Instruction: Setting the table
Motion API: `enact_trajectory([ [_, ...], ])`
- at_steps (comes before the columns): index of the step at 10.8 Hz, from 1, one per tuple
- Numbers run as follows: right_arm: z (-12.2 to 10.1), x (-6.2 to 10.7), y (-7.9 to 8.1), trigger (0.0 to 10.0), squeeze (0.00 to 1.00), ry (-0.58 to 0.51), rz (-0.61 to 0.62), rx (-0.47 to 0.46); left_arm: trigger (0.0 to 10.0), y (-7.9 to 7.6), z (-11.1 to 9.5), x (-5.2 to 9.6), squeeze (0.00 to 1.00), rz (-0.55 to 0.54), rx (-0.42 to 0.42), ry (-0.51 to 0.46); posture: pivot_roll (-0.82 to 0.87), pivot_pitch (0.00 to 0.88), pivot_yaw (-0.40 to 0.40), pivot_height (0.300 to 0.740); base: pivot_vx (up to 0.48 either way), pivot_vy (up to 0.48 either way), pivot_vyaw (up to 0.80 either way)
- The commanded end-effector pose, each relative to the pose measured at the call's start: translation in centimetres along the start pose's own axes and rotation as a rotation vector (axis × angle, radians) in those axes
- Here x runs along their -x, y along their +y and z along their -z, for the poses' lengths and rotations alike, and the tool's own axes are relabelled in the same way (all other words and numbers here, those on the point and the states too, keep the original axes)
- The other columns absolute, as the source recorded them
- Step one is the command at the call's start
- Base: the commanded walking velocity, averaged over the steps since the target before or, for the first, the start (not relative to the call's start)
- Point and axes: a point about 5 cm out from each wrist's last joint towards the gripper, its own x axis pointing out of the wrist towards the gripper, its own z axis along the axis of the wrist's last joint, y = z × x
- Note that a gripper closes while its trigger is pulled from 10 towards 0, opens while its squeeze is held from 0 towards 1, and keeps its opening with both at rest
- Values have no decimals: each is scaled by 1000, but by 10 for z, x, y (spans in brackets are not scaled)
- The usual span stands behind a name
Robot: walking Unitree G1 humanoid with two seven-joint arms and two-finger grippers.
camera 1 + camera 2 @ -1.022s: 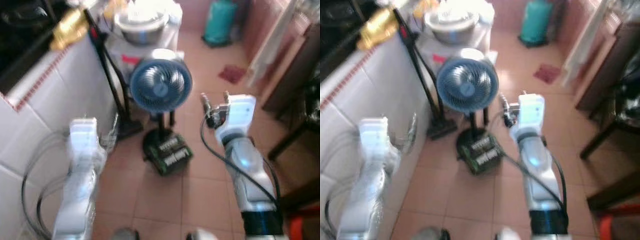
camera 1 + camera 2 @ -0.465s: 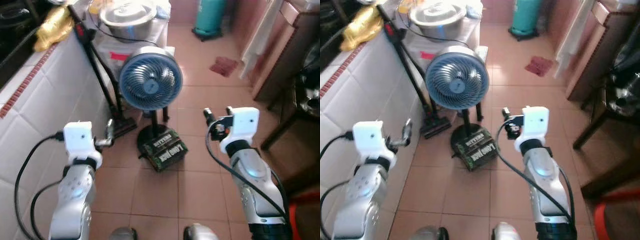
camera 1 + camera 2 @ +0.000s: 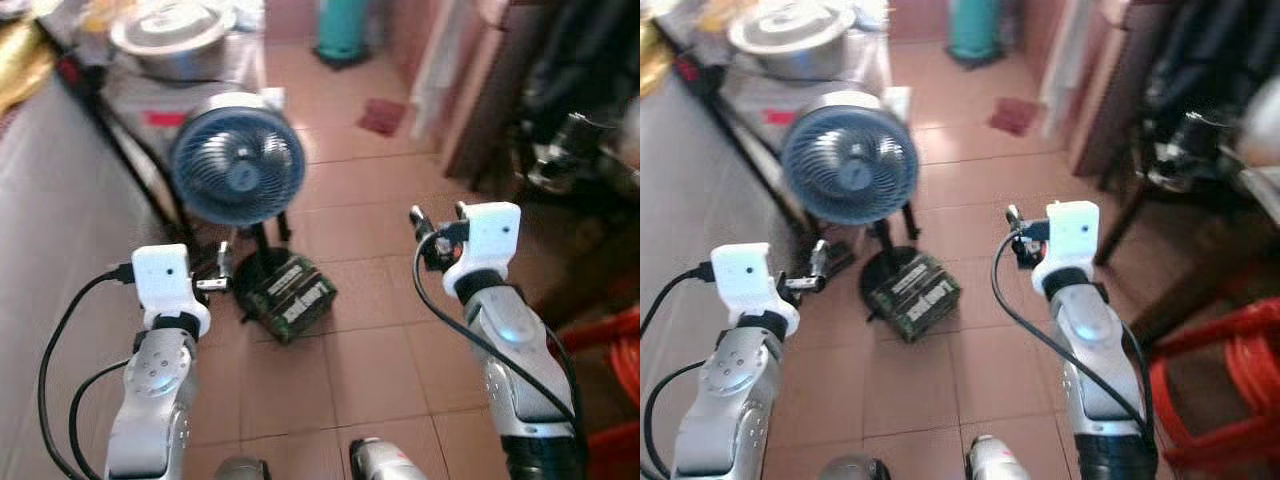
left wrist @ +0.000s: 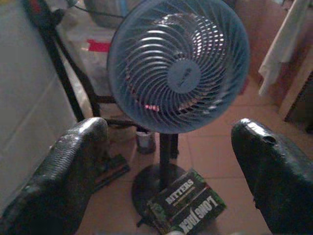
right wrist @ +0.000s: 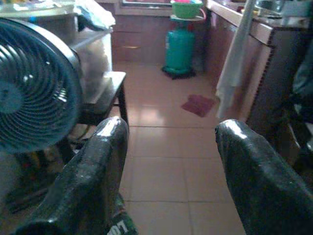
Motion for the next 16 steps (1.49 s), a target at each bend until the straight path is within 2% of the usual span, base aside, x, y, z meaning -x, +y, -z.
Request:
enact_trajectory([
  [1, 3, -1, 5, 10000, 0, 1, -22, 10, 10000, 4, 5, -1, 0, -28, 0, 19, -28, 68, 56, 740, 0, 304, -775],
  [4, 7, -2, 10, 10000, 0, -1, -12, -11, 10000, 5, 6, -4, 0, -38, -3, 13, -20, 20, 59, 740, 0, 299, -775],
  [7, 17, 8, 6, 10000, 0, 34, 23, -40, 10000, 5, 16, 6, 0, -25, -15, 55, -24, 42, 81, 740, 0, 176, -777],
  [10, 11, 2, 10, 10000, 0, 14, 18, -50, 10000, -5, 5, -1, 0, 30, -14, -4, -20, 50, 69, 740, 0, 0, -775],
  [11, 10, 2, 11, 10000, 0, 10, 11, -54, 10000, -5, 1, -2, 0, 31, -24, -45, -19, 47, 62, 740, 0, 0, -775],
  [12, 10, 5, 10, 10000, 0, 10, 9, -53, 10000, -1, 4, 0, 0, 13, -20, -34, -17, 39, 56, 740, 0, 0, -775],
  [13, 14, 13, 6, 10000, 0, 22, 17, -42, 10000, 1, 11, 5, 0, 10, -5, -11, -14, 22, 48, 740, 0, 0, -775],
  [14, 21, 31, -1, 10000, 0, 49, 32, -27, 10000, 9, 25, 24, 0, -14, -39, 36, -17, 10, 47, 740, 0, 0, -775],
  [16, 31, 53, -8, 10000, 0, 98, 48, 2, 10000, 23, 39, 45, 0, -50, -88, 84, -16, 9, 48, 740, 0, 0, -775],
])
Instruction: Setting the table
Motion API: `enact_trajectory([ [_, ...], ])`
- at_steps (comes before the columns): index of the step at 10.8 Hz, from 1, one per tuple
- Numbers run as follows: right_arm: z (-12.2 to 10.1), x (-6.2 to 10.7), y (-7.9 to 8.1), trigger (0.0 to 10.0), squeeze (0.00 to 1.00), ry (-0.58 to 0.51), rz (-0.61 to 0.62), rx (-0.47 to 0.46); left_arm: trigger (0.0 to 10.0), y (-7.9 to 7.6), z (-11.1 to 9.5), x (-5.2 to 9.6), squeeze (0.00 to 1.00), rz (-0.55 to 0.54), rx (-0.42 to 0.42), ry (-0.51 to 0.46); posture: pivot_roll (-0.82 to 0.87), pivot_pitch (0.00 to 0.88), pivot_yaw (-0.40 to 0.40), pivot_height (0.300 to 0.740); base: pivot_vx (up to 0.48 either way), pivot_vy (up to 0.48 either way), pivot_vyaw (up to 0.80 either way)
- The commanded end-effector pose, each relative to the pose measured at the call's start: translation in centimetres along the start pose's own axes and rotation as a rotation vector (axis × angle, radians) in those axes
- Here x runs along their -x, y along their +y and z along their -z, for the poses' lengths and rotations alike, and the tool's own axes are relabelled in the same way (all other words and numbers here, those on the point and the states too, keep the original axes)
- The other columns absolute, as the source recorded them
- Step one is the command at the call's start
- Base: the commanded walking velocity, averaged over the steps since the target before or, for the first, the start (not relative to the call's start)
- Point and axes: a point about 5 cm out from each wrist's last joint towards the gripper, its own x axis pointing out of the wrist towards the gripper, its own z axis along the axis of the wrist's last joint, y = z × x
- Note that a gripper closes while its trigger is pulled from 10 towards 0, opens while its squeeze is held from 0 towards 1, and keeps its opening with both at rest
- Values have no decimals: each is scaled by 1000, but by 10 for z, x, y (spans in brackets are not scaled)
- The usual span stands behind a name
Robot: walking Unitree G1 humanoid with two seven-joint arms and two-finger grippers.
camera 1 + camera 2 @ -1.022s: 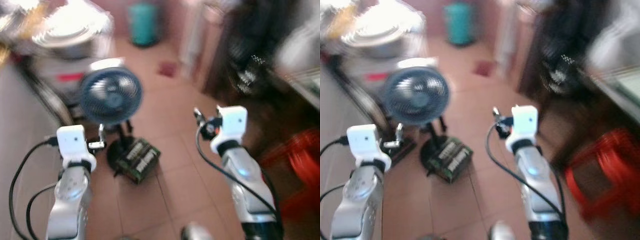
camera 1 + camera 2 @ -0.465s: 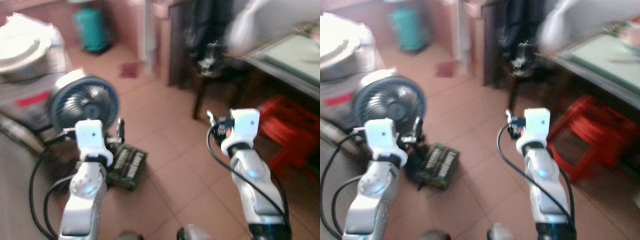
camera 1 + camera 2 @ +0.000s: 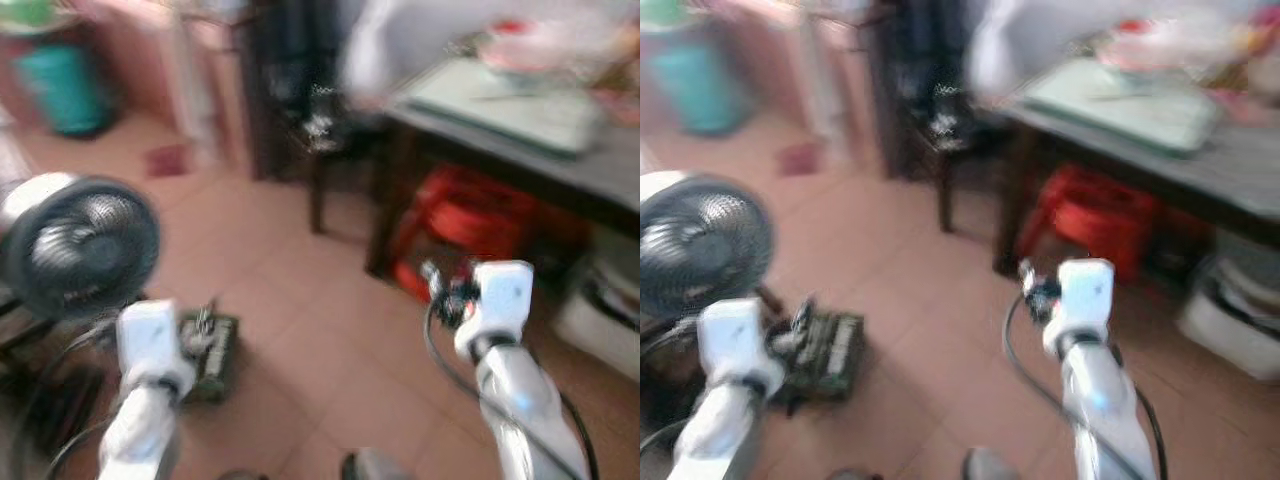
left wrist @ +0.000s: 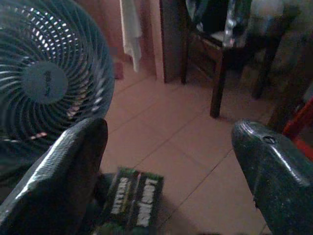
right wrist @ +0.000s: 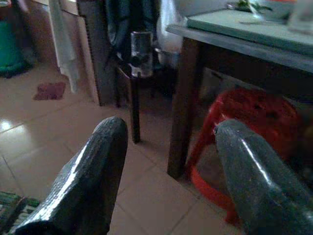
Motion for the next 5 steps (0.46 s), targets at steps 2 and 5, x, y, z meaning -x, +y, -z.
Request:
enact_trajectory([
  [2, -1, 3, 0, 10000, 0, 2, -6, 17, 10000, -2, -8, 0, 0, 3, -55, -53, -20, 17, 45, 740, 0, 0, -775],
  [5, -10, -8, 9, 10000, 0, -38, -31, 4, 10000, -20, -25, -9, 0, 141, -32, -128, -27, 18, 53, 740, 0, 0, -769],
])
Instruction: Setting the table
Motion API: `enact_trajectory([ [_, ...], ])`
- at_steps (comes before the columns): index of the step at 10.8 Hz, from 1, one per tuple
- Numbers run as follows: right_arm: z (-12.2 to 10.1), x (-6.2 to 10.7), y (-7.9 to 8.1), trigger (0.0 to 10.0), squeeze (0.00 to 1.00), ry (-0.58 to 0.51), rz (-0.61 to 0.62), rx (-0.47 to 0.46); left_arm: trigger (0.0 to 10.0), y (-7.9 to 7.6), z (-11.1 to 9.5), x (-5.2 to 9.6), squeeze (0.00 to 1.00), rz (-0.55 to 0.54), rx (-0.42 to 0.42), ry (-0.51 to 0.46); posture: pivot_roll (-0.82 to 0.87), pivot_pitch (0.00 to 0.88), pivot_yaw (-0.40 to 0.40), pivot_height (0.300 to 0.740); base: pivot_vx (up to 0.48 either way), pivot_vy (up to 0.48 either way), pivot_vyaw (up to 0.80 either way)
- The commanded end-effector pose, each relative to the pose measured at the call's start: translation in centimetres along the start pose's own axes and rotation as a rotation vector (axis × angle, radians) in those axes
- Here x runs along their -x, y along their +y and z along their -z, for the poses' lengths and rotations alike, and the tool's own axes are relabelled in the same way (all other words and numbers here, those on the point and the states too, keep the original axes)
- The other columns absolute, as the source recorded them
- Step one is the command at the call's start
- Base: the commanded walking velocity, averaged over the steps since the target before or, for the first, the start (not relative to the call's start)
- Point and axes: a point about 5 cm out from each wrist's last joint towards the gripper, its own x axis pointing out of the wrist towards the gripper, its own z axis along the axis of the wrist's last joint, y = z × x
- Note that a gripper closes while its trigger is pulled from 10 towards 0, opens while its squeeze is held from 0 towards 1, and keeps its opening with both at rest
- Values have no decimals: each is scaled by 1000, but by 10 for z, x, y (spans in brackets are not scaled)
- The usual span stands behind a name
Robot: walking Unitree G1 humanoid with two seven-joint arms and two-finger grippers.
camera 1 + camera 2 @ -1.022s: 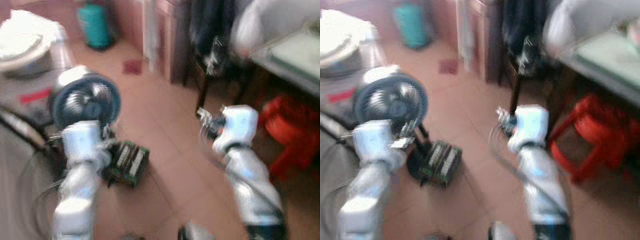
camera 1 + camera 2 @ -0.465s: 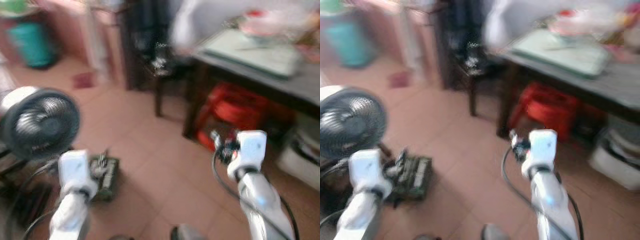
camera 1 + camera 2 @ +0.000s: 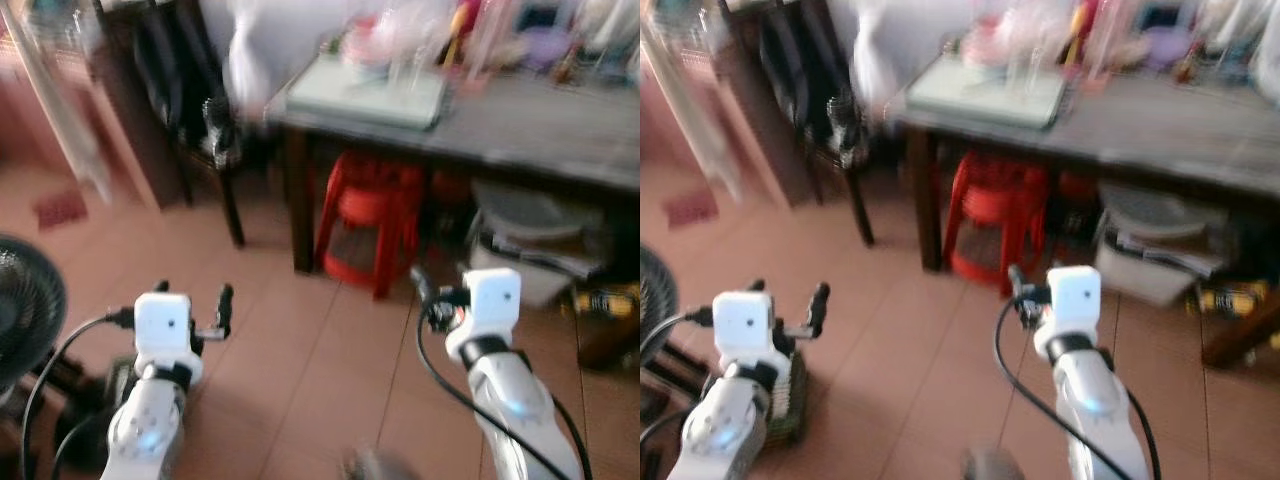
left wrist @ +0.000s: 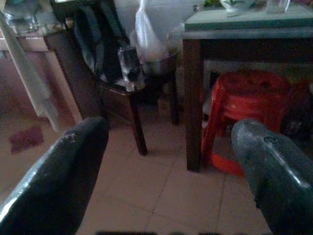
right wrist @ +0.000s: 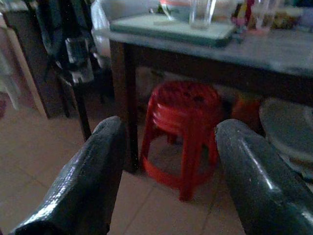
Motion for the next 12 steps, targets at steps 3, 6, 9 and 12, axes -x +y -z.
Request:
enact_trajectory([
  [3, -4, -5, 2, 10000, 0, -15, 3, -5, 10000, -4, -3, -4, 0, 30, 12, -4, -29, 28, 62, 740, 0, -223, -769],
  [6, -7, -9, 4, 10000, 0, -32, -2, -8, 10000, -7, -6, -7, 0, 41, 20, -14, -26, 36, 62, 740, 0, -410, -258],
  [9, -8, -12, 4, 10000, 0, -41, 2, 9, 10000, -13, -8, -7, 0, 80, 29, -16, -25, 35, 66, 740, 0, -415, 0],
  [12, -16, -19, 3, 10000, 0, -72, 4, 33, 10000, -18, -11, -9, 0, 131, 31, -26, -24, 44, 64, 740, 203, -386, 0],
])
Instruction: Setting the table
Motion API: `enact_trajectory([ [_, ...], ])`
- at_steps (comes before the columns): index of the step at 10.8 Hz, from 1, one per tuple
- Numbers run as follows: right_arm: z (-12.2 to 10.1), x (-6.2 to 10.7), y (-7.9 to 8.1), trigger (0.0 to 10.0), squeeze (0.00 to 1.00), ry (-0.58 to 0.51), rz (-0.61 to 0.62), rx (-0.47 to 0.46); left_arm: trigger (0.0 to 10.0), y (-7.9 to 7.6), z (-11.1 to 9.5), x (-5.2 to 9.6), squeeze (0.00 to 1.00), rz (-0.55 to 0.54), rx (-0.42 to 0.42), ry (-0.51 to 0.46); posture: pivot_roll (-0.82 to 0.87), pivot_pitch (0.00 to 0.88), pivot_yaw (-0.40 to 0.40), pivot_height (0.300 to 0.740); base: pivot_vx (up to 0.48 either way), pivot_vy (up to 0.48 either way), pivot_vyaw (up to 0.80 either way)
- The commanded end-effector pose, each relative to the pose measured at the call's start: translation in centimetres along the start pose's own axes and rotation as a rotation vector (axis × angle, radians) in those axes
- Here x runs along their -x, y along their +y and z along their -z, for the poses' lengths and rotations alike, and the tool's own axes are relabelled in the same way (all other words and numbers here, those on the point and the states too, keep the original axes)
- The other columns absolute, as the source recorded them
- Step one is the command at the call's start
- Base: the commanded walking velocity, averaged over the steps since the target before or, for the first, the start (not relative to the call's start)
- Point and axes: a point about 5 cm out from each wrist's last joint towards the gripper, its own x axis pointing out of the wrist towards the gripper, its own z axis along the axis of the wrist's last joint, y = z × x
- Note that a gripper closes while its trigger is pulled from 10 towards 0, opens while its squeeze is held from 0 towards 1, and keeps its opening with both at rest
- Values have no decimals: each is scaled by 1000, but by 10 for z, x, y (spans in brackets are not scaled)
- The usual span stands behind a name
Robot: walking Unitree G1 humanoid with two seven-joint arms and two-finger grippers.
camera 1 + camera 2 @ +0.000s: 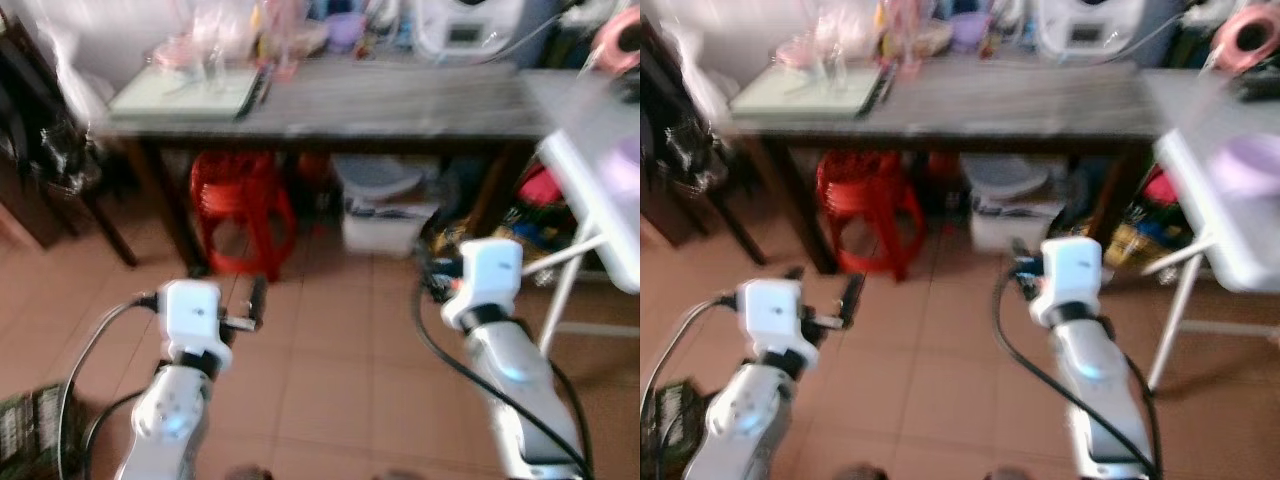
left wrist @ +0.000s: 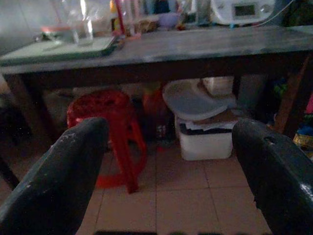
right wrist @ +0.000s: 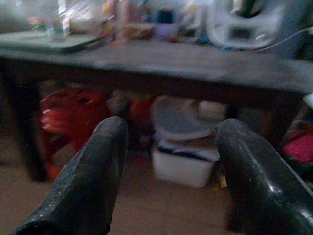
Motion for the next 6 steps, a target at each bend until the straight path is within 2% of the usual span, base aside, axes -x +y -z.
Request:
enact_trajectory([
  [1, -6, -5, 3, 10000, 0, -21, 2, 24, 10000, 3, -1, 1, 0, 7, -16, 5, -20, 55, 62, 740, 322, -352, 0],
  [3, -8, -7, 5, 10000, 0, -38, -15, 20, 10000, 2, -3, 0, 0, 26, -15, 0, -16, 64, 63, 740, 360, -313, 0],
  [4, -8, -6, 6, 10000, 0, -39, -15, 62, 10000, -2, -3, 1, 0, 67, -18, 1, -17, 68, 65, 740, 428, 0, 0],
  [6, -5, -5, 5, 10000, 0, -10, -2, 21, 10000, -5, -3, 0, 0, 90, 6, 10, -22, 72, 65, 740, 429, 0, 0],
])
